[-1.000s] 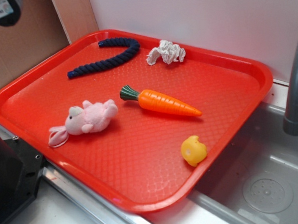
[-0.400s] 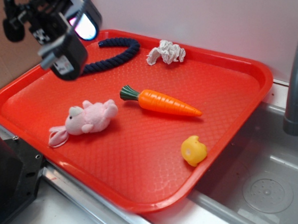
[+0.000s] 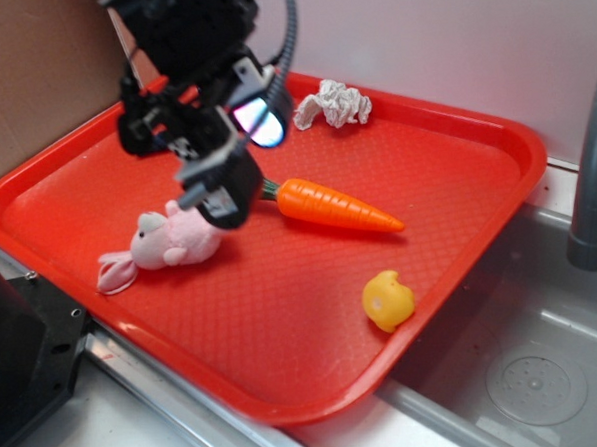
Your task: Grab the yellow duck.
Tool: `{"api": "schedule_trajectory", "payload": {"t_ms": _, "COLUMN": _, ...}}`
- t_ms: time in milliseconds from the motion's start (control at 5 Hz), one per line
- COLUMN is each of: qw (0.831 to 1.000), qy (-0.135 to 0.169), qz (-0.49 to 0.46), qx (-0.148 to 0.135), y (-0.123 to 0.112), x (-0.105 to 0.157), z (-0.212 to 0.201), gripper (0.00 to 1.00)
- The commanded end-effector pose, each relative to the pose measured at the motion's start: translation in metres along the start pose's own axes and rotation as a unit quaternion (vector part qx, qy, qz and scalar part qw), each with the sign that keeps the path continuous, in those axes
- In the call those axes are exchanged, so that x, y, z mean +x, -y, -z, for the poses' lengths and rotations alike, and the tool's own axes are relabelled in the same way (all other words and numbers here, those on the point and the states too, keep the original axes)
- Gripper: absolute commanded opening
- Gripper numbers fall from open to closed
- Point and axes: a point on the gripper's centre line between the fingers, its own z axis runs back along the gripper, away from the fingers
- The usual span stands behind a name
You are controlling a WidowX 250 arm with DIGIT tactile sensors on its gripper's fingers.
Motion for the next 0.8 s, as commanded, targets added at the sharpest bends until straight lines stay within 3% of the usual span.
{"api": "schedule_trajectory", "payload": {"t_ms": 0, "qw": 0.999, "qy": -0.010, "qz": 0.043, "qx": -0.016, "y": -0.004, "x": 0.012, "z": 0.036, "gripper": 1.00}}
{"api": "schedule_trajectory", "payload": {"t_ms": 200, "qw": 0.998, "qy": -0.034, "qz": 0.056, "qx": -0.016, "y": 0.000, "x": 0.015, "z": 0.058, "gripper": 1.00}}
{"api": "schedule_trajectory", "payload": {"t_ms": 400, "qw": 0.994, "qy": -0.038, "qz": 0.085, "qx": -0.048, "y": 0.004, "x": 0.021, "z": 0.073, "gripper": 1.00}}
{"api": "schedule_trajectory", "payload": {"t_ms": 600, "qw": 0.994, "qy": -0.044, "qz": 0.098, "qx": -0.032, "y": 0.014, "x": 0.025, "z": 0.080, "gripper": 1.00}}
